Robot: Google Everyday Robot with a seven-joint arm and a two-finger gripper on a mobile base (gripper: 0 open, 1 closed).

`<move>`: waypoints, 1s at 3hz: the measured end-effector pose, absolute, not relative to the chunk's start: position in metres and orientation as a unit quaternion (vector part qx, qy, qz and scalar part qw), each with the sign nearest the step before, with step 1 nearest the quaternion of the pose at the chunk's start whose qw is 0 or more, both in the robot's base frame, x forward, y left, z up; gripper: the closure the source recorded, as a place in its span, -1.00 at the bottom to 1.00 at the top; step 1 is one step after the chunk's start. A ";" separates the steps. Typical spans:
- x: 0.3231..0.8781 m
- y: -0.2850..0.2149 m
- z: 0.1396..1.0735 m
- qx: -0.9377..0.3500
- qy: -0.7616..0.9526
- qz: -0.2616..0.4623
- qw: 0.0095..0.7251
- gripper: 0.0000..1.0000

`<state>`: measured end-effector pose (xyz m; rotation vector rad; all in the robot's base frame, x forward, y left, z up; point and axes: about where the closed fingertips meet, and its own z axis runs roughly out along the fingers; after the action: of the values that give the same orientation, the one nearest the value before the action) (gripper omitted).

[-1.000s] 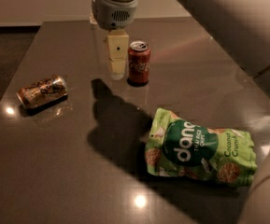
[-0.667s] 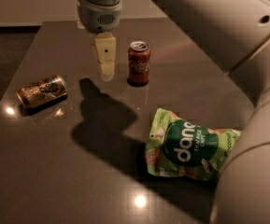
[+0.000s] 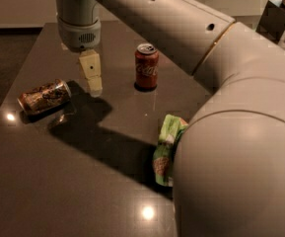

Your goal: Pick orange can

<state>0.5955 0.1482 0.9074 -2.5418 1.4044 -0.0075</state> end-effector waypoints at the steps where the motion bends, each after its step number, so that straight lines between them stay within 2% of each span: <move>1: 0.592 0.168 0.888 -0.881 0.462 -0.002 0.099 -1.00; 3: 0.576 0.191 0.867 -0.895 0.440 -0.001 0.076 -1.00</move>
Offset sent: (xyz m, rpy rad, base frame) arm -0.0239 0.0357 -0.0435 -0.1217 0.0563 0.1057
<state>0.5760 0.1914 0.8670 -2.6837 1.3181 -0.0018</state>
